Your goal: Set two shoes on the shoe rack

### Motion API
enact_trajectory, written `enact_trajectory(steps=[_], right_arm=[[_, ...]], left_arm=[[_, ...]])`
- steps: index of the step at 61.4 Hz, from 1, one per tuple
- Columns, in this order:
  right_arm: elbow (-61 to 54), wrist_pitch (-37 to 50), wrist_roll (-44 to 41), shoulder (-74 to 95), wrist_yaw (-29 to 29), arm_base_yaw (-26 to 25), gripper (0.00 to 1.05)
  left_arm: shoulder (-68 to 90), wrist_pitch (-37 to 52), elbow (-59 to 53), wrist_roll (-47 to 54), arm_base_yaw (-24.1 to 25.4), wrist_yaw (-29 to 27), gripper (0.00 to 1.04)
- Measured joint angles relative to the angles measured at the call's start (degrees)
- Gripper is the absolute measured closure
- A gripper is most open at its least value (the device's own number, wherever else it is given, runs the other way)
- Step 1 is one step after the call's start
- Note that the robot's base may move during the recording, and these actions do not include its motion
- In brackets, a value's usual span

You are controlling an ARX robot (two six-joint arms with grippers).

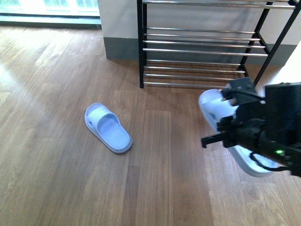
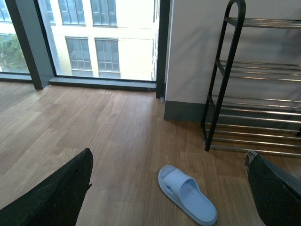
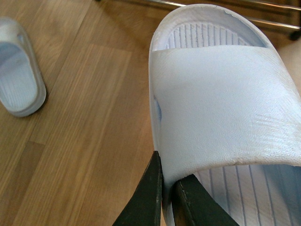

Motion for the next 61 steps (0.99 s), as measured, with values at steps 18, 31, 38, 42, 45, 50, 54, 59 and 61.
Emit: enact_trajectory(steps=[18, 31, 38, 42, 45, 50, 54, 59, 61], right_arm=[[-16.09, -16.87, 3.17, -38.07, 0.63, -7.96, 1.03], [-19.93, -27.69, 3.15, -58.31, -1.36, -12.92, 1.03], [-20.04, -27.87, 3.15, -59.98, -1.42, -13.27, 1.03], [-20.11, -27.93, 3.15, -59.93, -1.53, -13.27, 1.03], [-20.11, -27.93, 3.15, -59.93, -1.60, -13.27, 1.03], [-20.11, -27.93, 3.15, -60.00, -1.57, -13.29, 1.03], [-20.11, -27.93, 3.15, -59.98, -1.55, -13.29, 1.03], [-20.11, -27.93, 3.15, -60.00, -1.57, -13.29, 1.03], [-20.11, -27.93, 3.15, -60.00, -1.55, -13.29, 1.03]], left_arm=[[0.00, 0.00, 0.00, 0.00, 0.00, 0.00, 0.09], [0.00, 0.00, 0.00, 0.00, 0.00, 0.00, 0.09], [0.00, 0.00, 0.00, 0.00, 0.00, 0.00, 0.09], [0.00, 0.00, 0.00, 0.00, 0.00, 0.00, 0.09], [0.00, 0.00, 0.00, 0.00, 0.00, 0.00, 0.09], [0.00, 0.00, 0.00, 0.00, 0.00, 0.00, 0.09], [0.00, 0.00, 0.00, 0.00, 0.00, 0.00, 0.09], [0.00, 0.00, 0.00, 0.00, 0.00, 0.00, 0.09], [0.00, 0.00, 0.00, 0.00, 0.00, 0.00, 0.09]])
